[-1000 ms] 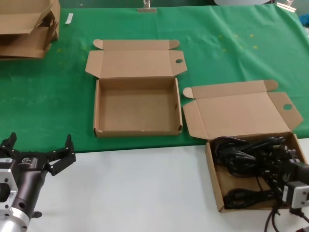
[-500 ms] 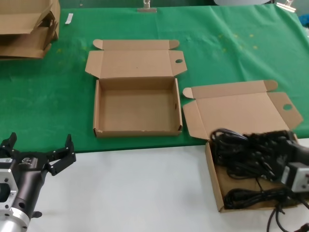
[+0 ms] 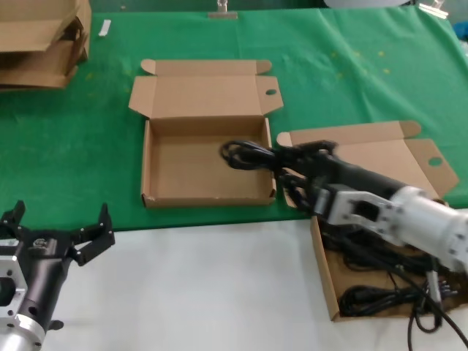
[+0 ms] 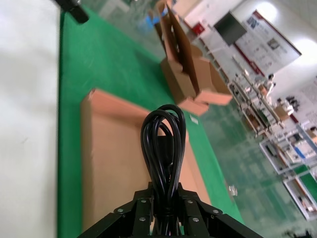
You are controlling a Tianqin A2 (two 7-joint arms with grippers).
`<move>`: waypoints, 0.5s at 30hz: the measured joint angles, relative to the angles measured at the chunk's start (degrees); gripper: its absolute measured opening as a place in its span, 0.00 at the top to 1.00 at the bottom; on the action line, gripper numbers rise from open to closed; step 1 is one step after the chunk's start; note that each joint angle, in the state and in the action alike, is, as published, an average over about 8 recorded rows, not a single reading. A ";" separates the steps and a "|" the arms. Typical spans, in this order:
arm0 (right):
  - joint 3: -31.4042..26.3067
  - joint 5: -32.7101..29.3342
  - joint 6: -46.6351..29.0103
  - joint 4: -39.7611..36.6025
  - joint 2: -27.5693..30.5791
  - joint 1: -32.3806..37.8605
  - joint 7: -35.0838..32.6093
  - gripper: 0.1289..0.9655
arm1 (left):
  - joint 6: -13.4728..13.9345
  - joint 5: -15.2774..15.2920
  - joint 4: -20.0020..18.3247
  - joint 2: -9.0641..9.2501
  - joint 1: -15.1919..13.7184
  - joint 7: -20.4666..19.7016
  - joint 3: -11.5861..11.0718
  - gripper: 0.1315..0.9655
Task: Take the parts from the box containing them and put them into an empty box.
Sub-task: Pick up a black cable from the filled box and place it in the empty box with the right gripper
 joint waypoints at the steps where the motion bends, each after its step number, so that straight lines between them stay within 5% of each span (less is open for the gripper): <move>1: -0.61 0.40 0.02 -1.98 -1.58 1.52 -1.25 0.88 | 0.00 0.00 0.00 0.00 0.00 0.00 0.00 0.00; 15: -3.04 8.40 -0.21 -33.00 -20.01 19.20 -22.17 0.88 | 0.00 -0.01 0.00 0.00 0.00 0.00 0.00 0.00</move>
